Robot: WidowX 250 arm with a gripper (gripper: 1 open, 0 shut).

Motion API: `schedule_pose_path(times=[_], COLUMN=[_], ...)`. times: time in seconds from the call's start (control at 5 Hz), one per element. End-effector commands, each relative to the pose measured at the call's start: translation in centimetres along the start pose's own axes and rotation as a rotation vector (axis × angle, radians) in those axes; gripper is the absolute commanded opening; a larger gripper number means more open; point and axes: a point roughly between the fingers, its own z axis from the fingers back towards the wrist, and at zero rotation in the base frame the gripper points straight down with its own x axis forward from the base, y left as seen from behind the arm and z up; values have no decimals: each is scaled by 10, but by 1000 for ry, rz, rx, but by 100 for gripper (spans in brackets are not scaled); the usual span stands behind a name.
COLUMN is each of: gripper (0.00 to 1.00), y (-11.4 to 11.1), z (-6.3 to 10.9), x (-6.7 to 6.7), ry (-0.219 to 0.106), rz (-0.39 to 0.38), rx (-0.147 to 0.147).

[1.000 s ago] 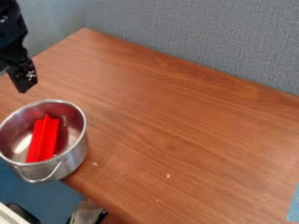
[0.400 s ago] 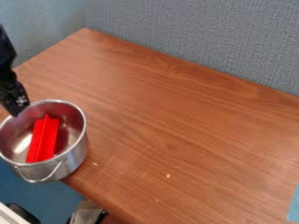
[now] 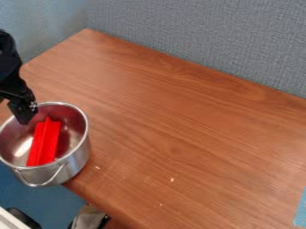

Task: Move the red object from the metal pot to the table

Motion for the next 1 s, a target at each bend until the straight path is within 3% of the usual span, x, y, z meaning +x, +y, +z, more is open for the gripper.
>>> schedule_pose_path(times=[0.0,0.2,0.4,0.8], gripper=[100,100,100,100], y=[4,4,-7,-31], z=[1,-2,-29,-58], x=[4,5,0,-11], ry=[20,57,94,117], rz=[110,216,254,222], rx=[47,82,98,106])
